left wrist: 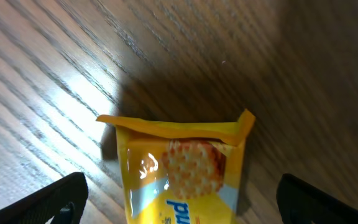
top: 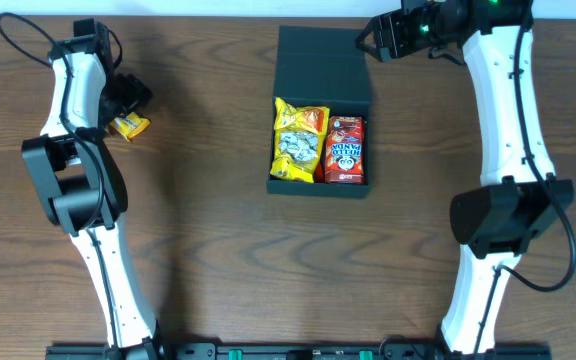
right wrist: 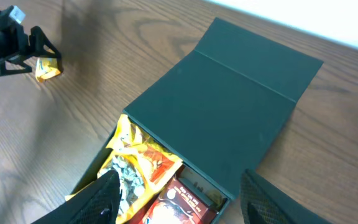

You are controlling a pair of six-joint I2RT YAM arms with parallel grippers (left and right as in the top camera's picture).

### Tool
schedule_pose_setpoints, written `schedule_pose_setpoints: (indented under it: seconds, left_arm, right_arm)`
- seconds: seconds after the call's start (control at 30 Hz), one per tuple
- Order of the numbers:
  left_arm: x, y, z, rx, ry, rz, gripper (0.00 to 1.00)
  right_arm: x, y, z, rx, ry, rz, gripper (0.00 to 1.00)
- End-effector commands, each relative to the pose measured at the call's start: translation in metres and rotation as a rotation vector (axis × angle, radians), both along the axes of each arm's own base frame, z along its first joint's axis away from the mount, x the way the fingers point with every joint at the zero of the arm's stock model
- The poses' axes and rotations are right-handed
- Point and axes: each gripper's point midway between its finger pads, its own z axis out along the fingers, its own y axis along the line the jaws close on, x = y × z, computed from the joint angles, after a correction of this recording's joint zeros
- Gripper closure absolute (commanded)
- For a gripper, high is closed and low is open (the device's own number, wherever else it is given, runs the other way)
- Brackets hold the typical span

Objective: Pack container
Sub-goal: 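Move left gripper over the last yellow packet on the table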

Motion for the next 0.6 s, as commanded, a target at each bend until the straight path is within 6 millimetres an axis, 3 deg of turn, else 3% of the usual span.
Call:
schedule_pose_setpoints:
  seconds: [0.0, 0.57]
  left_arm:
    - [-0.0039, -0.0005, -0.0144, -0.008, 0.029, 0.005, 0.03]
    - [0.0005, -0.0030, -0.0233, -0.026, 0.020, 0.003, 0.01]
  right_arm:
    - [0.0002, -0.0030, 0.0066, 0.005, -0.021, 0.008, 0.38]
    - [0.0013, -0.0049, 0.0057, -0.007, -0.023, 0.001, 0.38]
